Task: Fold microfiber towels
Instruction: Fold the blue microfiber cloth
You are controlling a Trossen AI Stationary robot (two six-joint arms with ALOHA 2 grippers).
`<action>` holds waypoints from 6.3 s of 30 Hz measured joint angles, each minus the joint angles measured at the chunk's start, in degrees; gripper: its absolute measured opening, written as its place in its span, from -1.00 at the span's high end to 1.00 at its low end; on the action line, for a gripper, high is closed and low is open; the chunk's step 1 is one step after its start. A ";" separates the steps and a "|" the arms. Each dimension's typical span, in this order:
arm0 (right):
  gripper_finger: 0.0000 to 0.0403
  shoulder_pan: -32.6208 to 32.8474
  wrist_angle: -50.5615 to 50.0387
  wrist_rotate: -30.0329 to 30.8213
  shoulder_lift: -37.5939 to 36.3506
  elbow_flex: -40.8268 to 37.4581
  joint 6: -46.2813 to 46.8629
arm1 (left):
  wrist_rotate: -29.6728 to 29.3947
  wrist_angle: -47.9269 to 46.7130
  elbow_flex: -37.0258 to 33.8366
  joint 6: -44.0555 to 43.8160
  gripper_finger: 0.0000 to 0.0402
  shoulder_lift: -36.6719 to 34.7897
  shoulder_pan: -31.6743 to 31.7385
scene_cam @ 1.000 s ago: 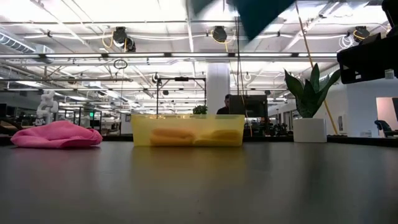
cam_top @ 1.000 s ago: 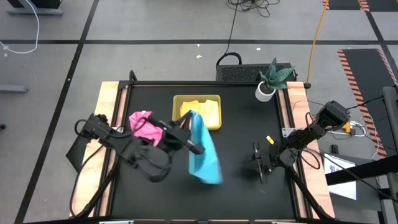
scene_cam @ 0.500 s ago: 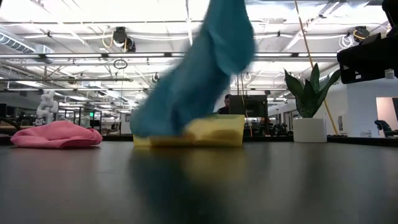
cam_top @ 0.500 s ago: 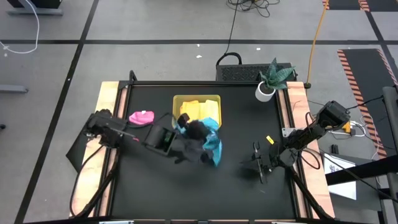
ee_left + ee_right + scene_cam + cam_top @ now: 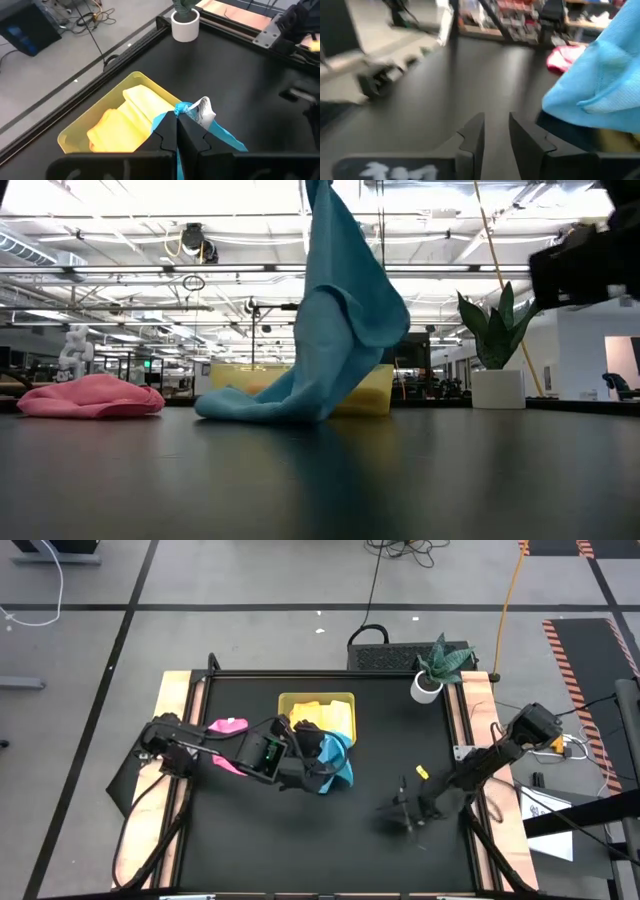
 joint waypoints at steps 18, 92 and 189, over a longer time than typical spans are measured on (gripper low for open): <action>-0.07 -12.13 -12.28 11.38 4.81 11.91 10.09 | -1.60 0.01 0.00 1.53 0.99 0.00 0.24; 1.00 -25.31 -76.75 10.63 -37.45 13.26 0.94 | -2.75 10.70 -26.77 11.97 0.97 -1.97 -0.84; 1.00 4.64 -62.89 -21.62 -3.30 19.90 28.72 | 19.88 46.14 -42.16 16.48 0.97 5.53 -20.98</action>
